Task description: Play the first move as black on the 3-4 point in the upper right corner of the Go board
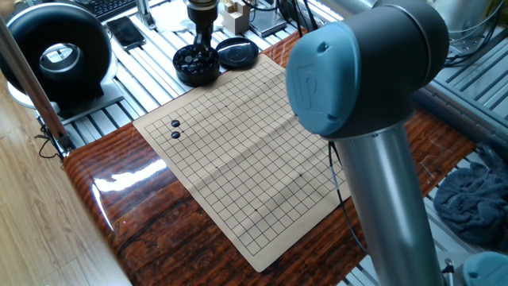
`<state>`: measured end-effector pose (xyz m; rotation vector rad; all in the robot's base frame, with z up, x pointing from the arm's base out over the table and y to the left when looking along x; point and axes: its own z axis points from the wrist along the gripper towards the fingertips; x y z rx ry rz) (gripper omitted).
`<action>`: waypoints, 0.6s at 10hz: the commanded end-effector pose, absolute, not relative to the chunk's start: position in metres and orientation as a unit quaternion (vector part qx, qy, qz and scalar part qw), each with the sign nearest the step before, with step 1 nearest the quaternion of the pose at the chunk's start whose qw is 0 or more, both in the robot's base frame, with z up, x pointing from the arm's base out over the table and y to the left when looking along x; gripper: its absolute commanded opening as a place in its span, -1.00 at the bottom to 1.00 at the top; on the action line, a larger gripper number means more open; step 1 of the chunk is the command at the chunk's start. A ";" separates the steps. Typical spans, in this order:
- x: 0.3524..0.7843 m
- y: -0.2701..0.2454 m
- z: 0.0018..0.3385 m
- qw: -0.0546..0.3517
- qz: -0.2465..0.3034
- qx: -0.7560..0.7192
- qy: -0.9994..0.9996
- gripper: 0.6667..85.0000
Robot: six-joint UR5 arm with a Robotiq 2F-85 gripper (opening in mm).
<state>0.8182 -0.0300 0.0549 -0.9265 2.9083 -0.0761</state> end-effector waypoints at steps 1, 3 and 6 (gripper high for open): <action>0.822 -0.032 0.055 0.052 -0.017 -0.273 0.960 -0.45; 0.826 -0.032 0.052 0.060 -0.015 -0.235 0.970 -0.46; 0.826 -0.027 0.052 0.061 0.010 -0.207 0.976 -0.47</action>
